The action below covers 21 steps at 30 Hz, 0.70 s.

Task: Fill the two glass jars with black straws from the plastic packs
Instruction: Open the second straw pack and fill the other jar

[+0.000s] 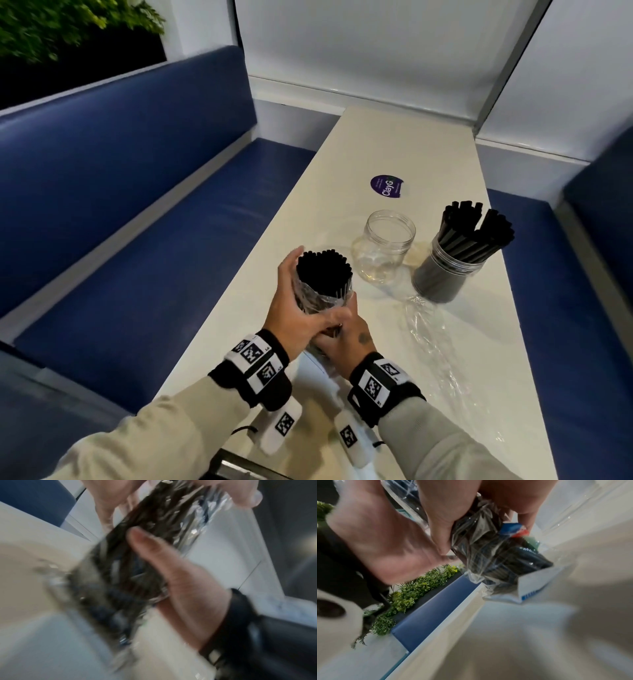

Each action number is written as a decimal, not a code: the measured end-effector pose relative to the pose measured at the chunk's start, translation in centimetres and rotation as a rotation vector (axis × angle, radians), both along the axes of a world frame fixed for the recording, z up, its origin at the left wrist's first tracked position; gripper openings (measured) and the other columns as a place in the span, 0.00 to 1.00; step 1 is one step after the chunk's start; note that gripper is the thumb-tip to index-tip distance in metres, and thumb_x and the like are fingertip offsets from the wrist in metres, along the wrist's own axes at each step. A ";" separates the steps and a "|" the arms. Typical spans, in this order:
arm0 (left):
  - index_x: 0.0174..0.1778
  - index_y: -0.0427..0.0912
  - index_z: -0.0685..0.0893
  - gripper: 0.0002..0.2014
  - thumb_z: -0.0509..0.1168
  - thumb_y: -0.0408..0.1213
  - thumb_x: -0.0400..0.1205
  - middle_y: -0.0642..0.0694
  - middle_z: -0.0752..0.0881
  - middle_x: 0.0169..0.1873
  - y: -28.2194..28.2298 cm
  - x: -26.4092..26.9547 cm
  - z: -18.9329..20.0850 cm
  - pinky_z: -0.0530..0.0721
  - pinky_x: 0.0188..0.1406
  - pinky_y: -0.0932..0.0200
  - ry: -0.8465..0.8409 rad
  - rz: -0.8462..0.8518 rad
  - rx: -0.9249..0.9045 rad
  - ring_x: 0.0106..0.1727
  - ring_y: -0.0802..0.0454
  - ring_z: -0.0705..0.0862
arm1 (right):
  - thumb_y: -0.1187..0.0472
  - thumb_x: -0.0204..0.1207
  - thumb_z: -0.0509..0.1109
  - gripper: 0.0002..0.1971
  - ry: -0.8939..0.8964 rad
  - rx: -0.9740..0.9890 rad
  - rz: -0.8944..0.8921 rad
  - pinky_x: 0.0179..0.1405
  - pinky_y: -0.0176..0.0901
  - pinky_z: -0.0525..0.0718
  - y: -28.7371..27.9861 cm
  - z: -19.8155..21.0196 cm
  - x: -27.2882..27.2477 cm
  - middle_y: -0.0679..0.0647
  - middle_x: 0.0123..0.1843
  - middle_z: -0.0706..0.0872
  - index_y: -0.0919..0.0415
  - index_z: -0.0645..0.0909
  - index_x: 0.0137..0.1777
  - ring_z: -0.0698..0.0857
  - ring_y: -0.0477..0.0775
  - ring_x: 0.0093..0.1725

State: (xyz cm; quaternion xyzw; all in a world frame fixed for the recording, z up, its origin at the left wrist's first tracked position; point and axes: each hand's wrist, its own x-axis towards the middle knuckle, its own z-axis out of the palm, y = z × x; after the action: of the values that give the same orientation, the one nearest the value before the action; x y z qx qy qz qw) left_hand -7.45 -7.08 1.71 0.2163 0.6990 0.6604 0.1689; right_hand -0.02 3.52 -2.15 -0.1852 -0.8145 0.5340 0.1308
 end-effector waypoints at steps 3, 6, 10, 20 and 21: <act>0.73 0.47 0.70 0.45 0.83 0.51 0.62 0.46 0.86 0.63 0.8 0.3 -0.2 0.84 0.67 0.49 -0.029 -0.005 0.033 0.65 0.50 0.86 | 0.57 0.69 0.79 0.32 -0.031 0.010 -0.037 0.34 0.43 0.89 -0.3 0.0 0.2 0.52 0.46 0.89 0.38 0.58 0.60 0.90 0.53 0.38; 0.72 0.51 0.68 0.43 0.80 0.58 0.63 0.51 0.87 0.61 0.6 0.5 -1.7 0.84 0.65 0.54 -0.002 -0.041 -0.076 0.62 0.57 0.87 | 0.57 0.68 0.79 0.32 -0.021 -0.002 -0.048 0.34 0.42 0.88 -0.3 -0.6 0.2 0.48 0.48 0.89 0.40 0.61 0.61 0.89 0.47 0.38; 0.71 0.61 0.67 0.40 0.78 0.60 0.66 0.54 0.85 0.62 0.2 0.2 -3.4 0.83 0.65 0.52 0.007 -0.076 -0.167 0.63 0.56 0.85 | 0.60 0.68 0.77 0.28 -0.088 -0.040 -0.072 0.21 0.32 0.77 -0.4 -1.1 0.1 0.51 0.38 0.87 0.45 0.63 0.59 0.81 0.42 0.23; 0.78 0.60 0.62 0.59 0.87 0.52 0.52 0.56 0.83 0.65 0.3 -0.7 -1.8 0.81 0.67 0.57 -0.063 -0.055 -0.116 0.65 0.61 0.83 | 0.42 0.61 0.75 0.29 -0.159 -0.050 -0.112 0.30 0.34 0.84 -1.2 -0.6 0.1 0.51 0.46 0.91 0.50 0.69 0.59 0.88 0.46 0.36; 0.77 0.60 0.63 0.58 0.87 0.51 0.51 0.57 0.83 0.63 0.5 -0.8 -1.1 0.82 0.64 0.61 -0.066 -0.017 -0.096 0.63 0.61 0.84 | 0.38 0.58 0.72 0.33 -0.183 -0.105 -0.118 0.34 0.42 0.88 -1.5 -0.7 -0.1 0.53 0.47 0.91 0.52 0.71 0.62 0.88 0.49 0.38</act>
State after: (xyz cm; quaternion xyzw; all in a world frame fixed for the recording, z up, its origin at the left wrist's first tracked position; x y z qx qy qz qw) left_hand -8.24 -6.56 0.56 0.1919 0.7220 0.6314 0.2077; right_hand -0.08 2.03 -2.83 -0.2875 -0.7816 0.5481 0.0773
